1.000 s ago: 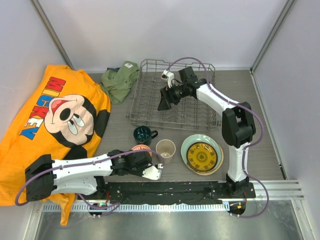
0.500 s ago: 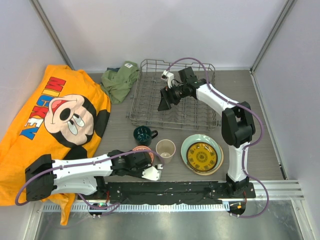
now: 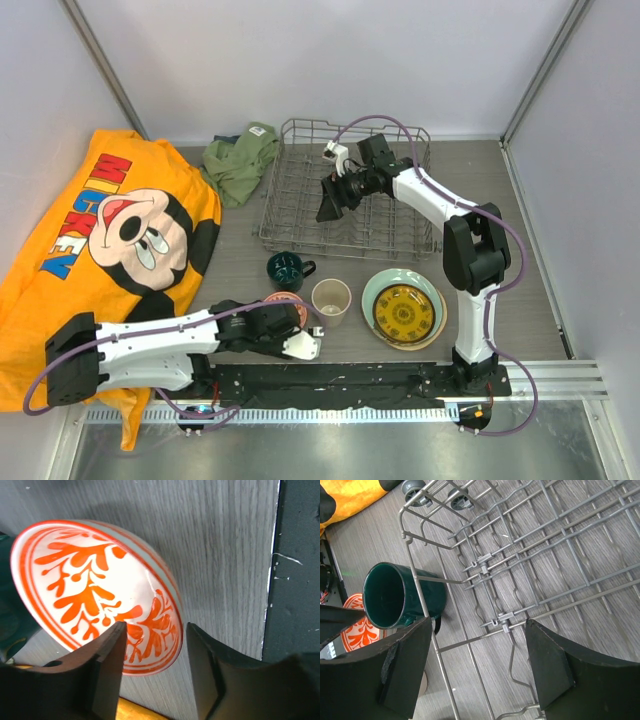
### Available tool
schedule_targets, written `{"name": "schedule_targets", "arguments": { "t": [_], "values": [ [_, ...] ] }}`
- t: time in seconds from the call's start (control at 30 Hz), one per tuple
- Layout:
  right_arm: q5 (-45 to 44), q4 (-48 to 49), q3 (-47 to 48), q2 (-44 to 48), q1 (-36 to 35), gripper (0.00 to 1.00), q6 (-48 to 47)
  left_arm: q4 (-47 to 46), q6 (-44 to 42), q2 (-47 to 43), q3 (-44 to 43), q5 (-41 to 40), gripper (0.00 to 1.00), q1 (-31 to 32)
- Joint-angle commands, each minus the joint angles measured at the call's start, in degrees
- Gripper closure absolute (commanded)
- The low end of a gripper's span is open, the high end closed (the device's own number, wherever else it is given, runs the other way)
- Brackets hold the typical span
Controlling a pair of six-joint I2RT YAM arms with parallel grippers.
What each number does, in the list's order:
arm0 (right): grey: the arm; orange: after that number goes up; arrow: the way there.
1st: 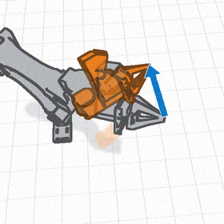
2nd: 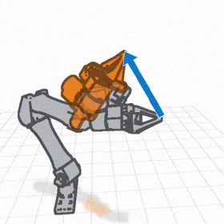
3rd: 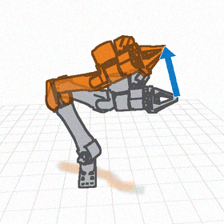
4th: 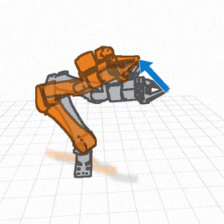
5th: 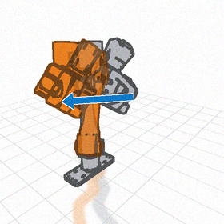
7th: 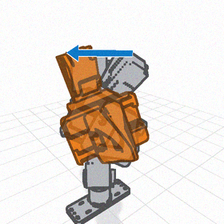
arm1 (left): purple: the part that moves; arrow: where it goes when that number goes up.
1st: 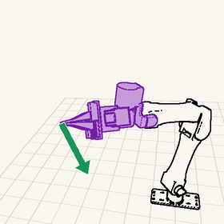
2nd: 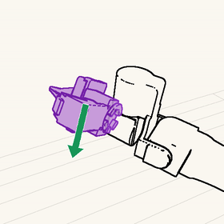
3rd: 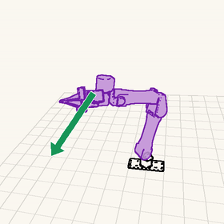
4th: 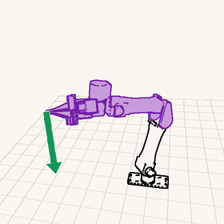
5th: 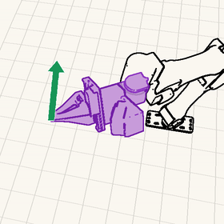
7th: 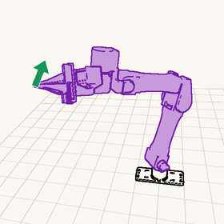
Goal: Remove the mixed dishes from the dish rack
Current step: Place the bowl at the center of the board, then reset both arms
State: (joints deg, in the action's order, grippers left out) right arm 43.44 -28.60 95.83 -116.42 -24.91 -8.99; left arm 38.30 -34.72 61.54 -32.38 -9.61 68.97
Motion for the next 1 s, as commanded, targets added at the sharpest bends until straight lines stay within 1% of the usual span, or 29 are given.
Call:
{"name": "schedule_targets", "arguments": {
  "t": [0.0, 0.03, 0.17, 0.33, 0.5, 0.63, 0.77, 0.87, 0.97],
  "values": [
    [-0.9, 0.6, 0.7, 1.3, 0.6, 0.20, -1.3, 1.0, 0.6, -3.8, 0.1, -0.6, 0.42, -0.9],
    [-1.2, 0.6, 0.8, 1.5, 0.6, 0.20, -1.3, 1.2, 0.5, -4.3, 0.1, -0.4, 0.39, -1.1],
    [-3.3, 0.6, 0.8, 3.1, 1.1, 0.19, -1.6, 2.2, 0.5, -7.0, -0.1, 0.3, 0.37, -2.4],
    [-7.6, 0.6, 0.9, 6.2, 1.5, 0.19, -2.3, 3.6, 0.5, -12.0, -0.8, 2.1, 0.30, -5.5],
    [-11.8, 0.6, 1.5, 8.7, 2.4, 0.12, -2.4, 2.9, 1.0, -15.9, -1.0, 2.7, 0.25, -8.7],
    [-13.9, 0.7, 2.3, 9.9, 4.1, 0.10, -1.0, 0.6, 1.4, -18.8, -2.1, 2.5, 0.19, -11.7],
    [-17.6, 4.6, 0.6, 11.8, 6.2, 0.05, 1.8, -3.1, 2.0, -22.1, -3.5, 3.0, 0.08, -16.8],
    [-20.4, 7.1, -1.3, 13.5, 7.5, 0.03, 3.9, -5.1, 2.4, -23.0, -5.1, 4.2, 0.06, -20.5],
    [-21.6, 7.4, -2.0, 14.1, 8.0, 0.03, 4.1, -6.0, 3.1, -23.3, -6.5, 5.6, 0.05, -22.6]
  ]
}}
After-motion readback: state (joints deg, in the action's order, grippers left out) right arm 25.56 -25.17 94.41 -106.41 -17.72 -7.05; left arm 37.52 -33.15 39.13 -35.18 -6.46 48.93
